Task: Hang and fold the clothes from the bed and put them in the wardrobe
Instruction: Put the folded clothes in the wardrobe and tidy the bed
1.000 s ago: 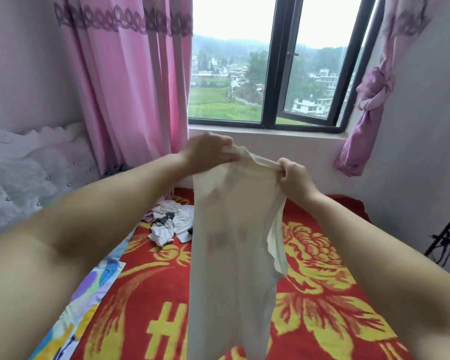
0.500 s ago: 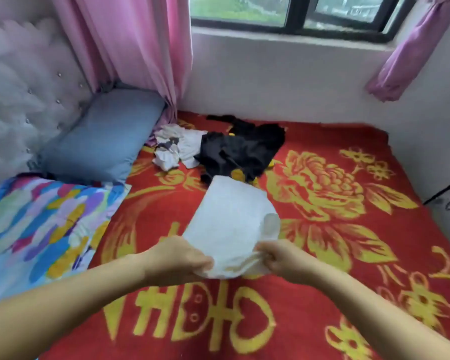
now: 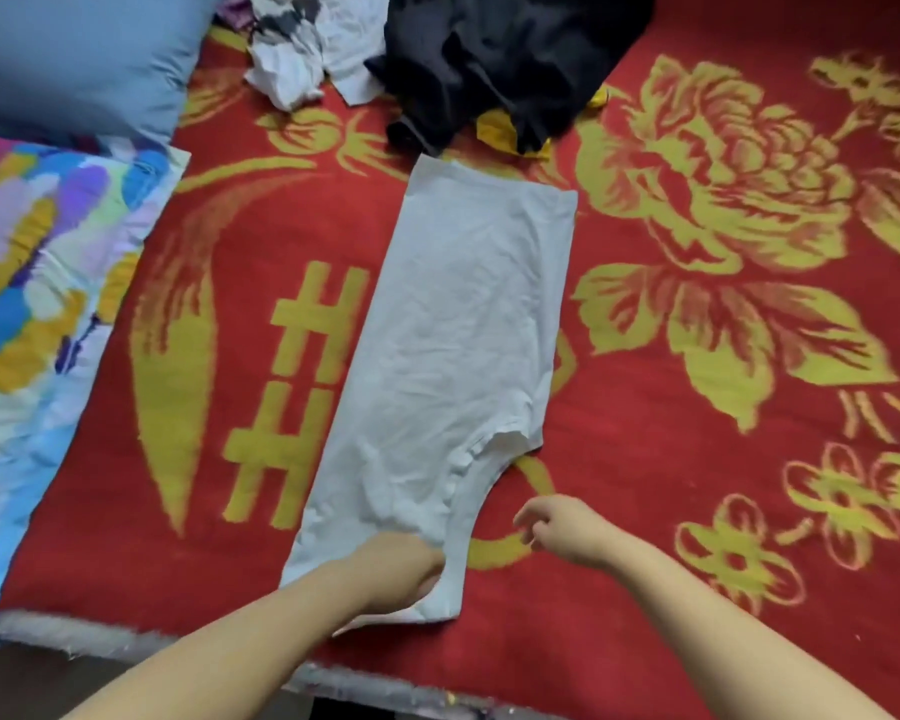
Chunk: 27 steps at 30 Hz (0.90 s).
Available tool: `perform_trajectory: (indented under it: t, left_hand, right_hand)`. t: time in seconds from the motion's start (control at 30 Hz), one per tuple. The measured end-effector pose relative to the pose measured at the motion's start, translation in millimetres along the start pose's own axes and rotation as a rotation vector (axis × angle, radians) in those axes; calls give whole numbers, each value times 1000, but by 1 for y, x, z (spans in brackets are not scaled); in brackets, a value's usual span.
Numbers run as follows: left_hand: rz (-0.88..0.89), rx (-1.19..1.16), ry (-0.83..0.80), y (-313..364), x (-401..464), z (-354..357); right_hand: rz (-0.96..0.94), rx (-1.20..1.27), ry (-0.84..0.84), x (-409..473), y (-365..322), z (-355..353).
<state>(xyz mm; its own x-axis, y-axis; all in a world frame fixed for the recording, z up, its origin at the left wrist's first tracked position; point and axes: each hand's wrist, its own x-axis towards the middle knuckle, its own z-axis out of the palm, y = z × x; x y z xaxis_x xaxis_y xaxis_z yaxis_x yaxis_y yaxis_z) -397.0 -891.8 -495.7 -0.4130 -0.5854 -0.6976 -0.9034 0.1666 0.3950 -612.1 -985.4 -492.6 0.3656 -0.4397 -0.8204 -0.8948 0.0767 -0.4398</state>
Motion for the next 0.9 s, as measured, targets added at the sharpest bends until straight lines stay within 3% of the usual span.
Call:
perform_trajectory:
  t: [0.07,0.17,0.23,0.4,0.6,0.7,0.9]
  left_hand:
    - [-74,-114,179,14,40,-17]
    - [-115,-104,647,29,101,-45]
    - [-130,-31,745,38,142,-55]
    - [-331,-54,717,49,212,-56]
    - [-285,-300,873,32,220,-51]
    - [-298,-519,764,32,220,-53]
    - [-358,-304,593,35,224,-73]
  right_hand:
    - [26,65,101,21,12,-45]
    - [0,72,273,65,10,-122]
    - [-31,85,425,101,-1,-167]
    - [-107,238,754,200,-28,-243]
    - [96,299,792,260,-48,-256]
    - [132,315,835,274,-46,-253]
    - [-4,525,1006,268,-45,-255]
